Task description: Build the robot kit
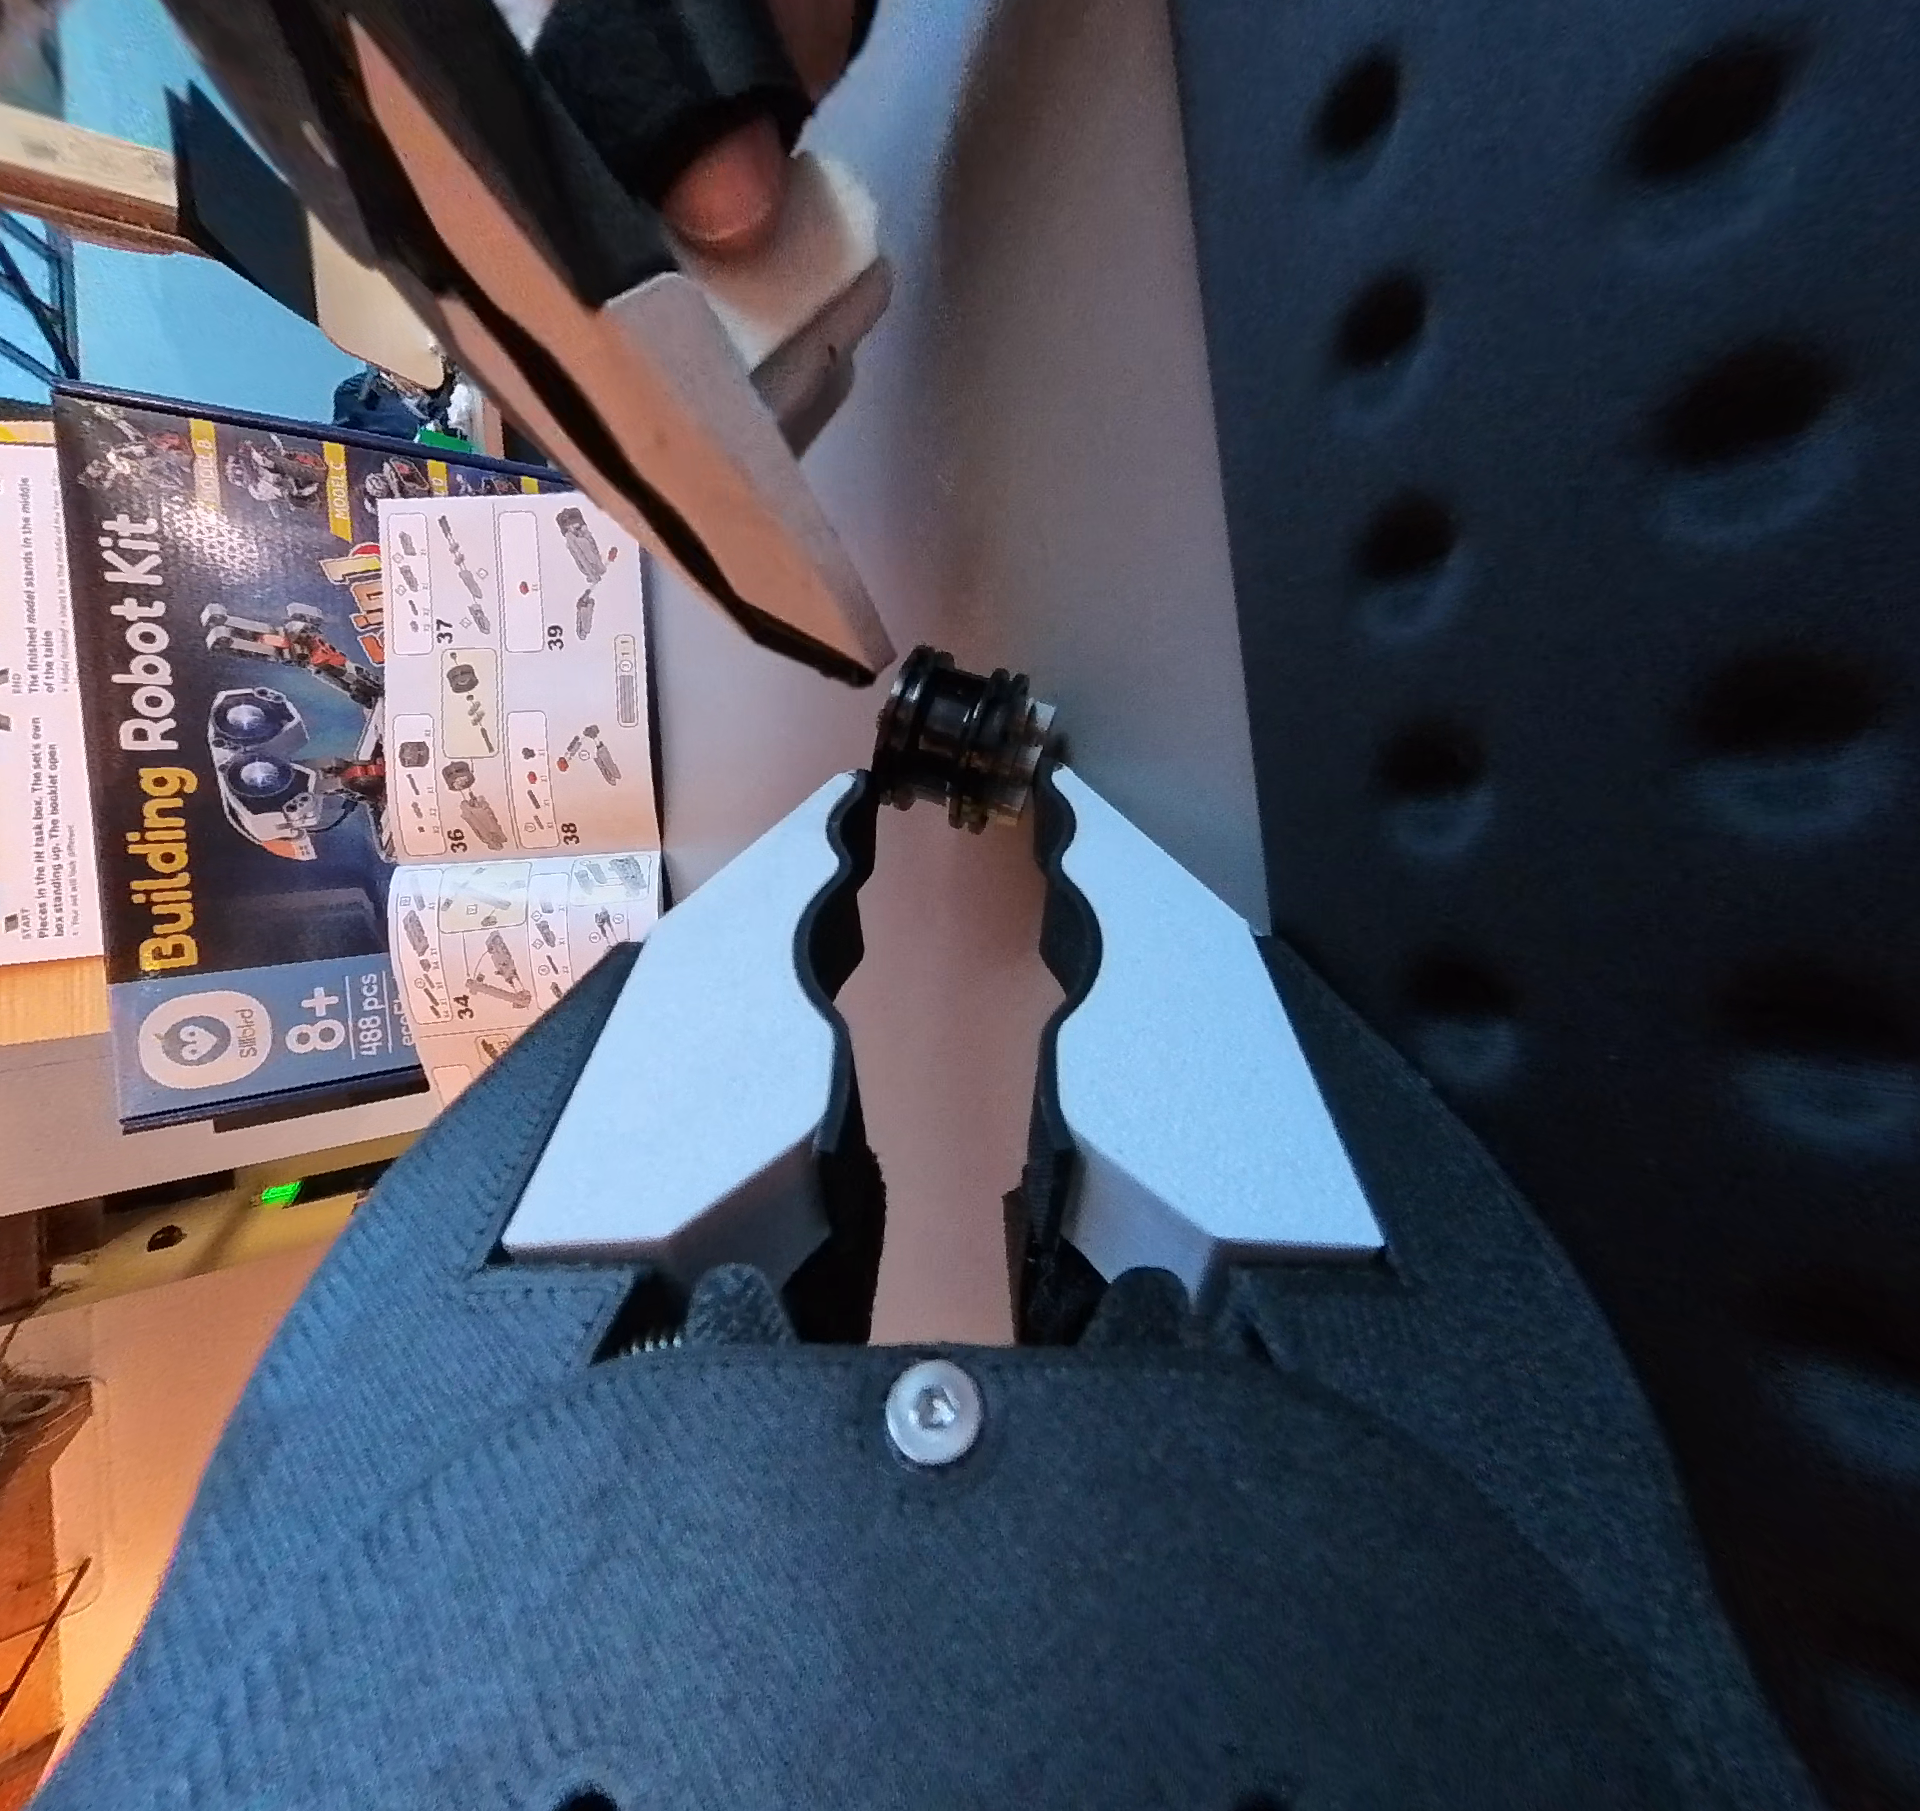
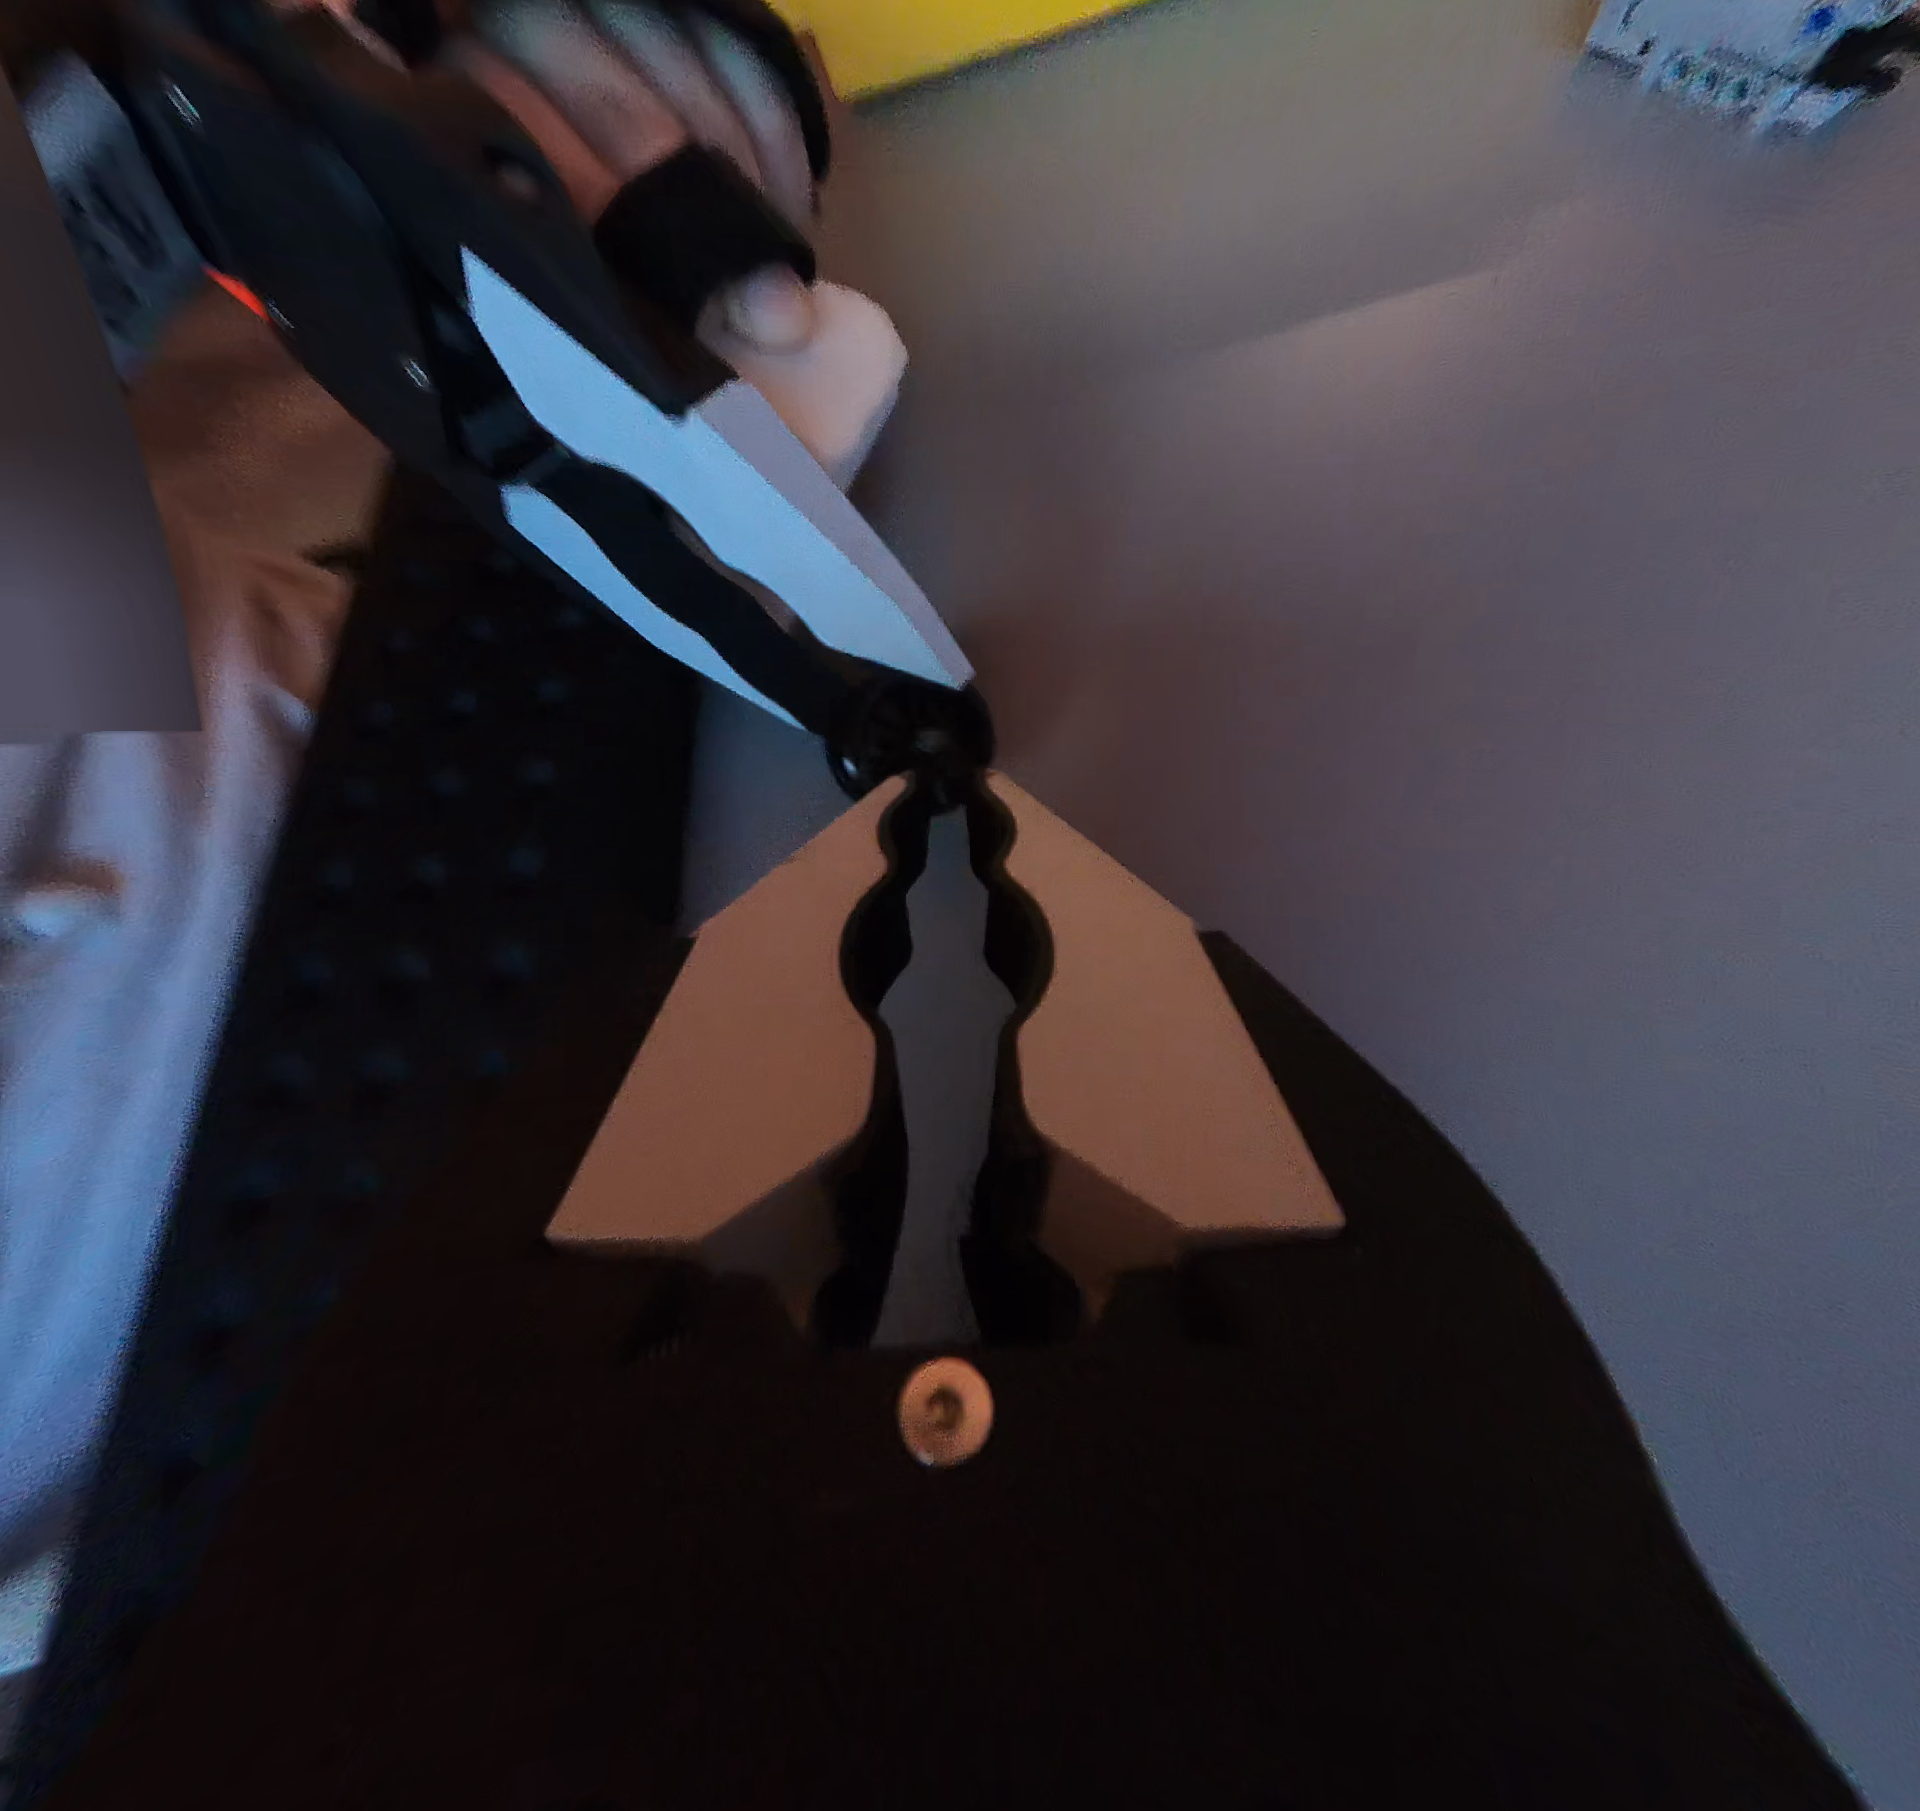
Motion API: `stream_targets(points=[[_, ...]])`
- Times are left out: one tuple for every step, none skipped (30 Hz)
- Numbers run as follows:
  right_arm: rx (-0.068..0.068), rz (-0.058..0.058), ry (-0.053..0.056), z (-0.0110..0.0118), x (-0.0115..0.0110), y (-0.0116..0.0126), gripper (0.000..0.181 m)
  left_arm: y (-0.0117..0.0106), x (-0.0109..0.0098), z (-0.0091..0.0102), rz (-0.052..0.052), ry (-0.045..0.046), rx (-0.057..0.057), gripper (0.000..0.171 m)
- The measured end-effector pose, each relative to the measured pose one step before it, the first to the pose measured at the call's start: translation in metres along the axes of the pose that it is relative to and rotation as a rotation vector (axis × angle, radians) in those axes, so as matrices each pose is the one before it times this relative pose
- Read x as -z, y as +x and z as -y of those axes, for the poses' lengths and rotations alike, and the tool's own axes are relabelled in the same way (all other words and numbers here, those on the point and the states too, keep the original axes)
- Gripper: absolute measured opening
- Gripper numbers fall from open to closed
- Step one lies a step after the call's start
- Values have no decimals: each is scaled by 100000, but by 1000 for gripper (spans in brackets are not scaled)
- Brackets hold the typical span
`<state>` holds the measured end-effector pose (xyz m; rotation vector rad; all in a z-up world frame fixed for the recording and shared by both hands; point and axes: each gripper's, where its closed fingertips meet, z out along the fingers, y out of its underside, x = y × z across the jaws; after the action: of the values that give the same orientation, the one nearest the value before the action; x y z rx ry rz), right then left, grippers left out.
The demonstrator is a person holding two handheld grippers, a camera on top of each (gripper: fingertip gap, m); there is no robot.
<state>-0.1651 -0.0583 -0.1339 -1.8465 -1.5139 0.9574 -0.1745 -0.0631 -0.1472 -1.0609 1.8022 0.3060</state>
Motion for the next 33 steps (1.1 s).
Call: stream_targets(points=[[5881,-4835,-3339,-286,46,375,6,-5,5,8,63,12,-22,29],[5477,-3050,-2664,-190,6,112,6,-12,8,7,106,63,-59,29],[4483,-2218,-1997,-101,-51,0,6,-18,10,2,133,29,-89,29],[3211,-1799,-1717,-73,-92,-6,7,-14,1,4,146,4,-97,29],[2033,-1064,-1239,-54,-135,-41,7,-8,-3,7,112,-31,-72,29],[941,-483,-908,-27,-112,-55,7,-2,-2,-14,-9,-57,22,29],[699,-780,-371,25,-56,50,7,26,-12,-27,-263,-197,227,29],[739,-254,261,95,20,-8,7,21,-2,-3,-161,4,179,29],[335,7,512,131,39,-18,7,-19,3,17,133,134,-98,29],[67,249,347,121,18,-43,6,-12,-1,13,179,46,-197,29],[52,138,372,131,-4,-41,6,-8,-2,6,106,-35,-84,29],[473,447,143,99,-25,-109,6,-6,-7,-4,7,13,-1,29],[676,46,-171,84,-43,-72,7,11,-4,2,-149,41,56,29],[754,-188,-243,88,-40,-23,6,22,-12,1,-152,-5,101,29],[675,-459,-599,9,-44,36,7,2,-4,-20,-99,-133,120,29],[472,-274,-426,-2,-24,38,7,1,0,-24,-79,-104,124,29],[-109,-43,-252,-25,-31,44,7,-1,0,0,18,2,26,29],[-303,87,34,1,-23,24,7,1,0,5,70,15,-41,29],[62,61,256,15,2,7,7,-10,0,-7,-2,-25,54,29],[261,-66,167,4,-1,-2,7,2,-3,-1,-59,19,111,29],[291,-304,335,49,8,37,7,12,-6,-6,-80,0,91,29],[182,-286,295,50,3,36,7,15,1,-8,-153,-30,110,29],[6,-224,341,62,4,36,7,13,-16,4,-183,39,112,29],[-15,-75,684,127,37,12,7,8,-1,2,-121,91,43,29],[-6,160,1068,191,47,-35,6,-2,0,19,24,91,-60,29],[-60,50,165,26,19,-27,7,-15,5,1,169,38,-96,29],[44,58,-252,-66,-24,-2,7,11,2,-2,0,-96,-26,29],[-78,49,13,-56,-27,-9,7,12,-9,-15,-186,-154,103,29],[-163,63,193,-23,8,-1,7,9,1,-7,-90,-26,145,29],[-167,143,108,-27,20,-11,7,-11,1,2,90,68,10,29],[-275,178,171,-25,36,-11,7,-25,4,17,227,53,-171,29],[-290,85,771,63,39,-14,7,-31,15,17,288,71,-229,29],[-613,187,928,93,47,-28,7,-12,10,8,182,50,-103,29]])
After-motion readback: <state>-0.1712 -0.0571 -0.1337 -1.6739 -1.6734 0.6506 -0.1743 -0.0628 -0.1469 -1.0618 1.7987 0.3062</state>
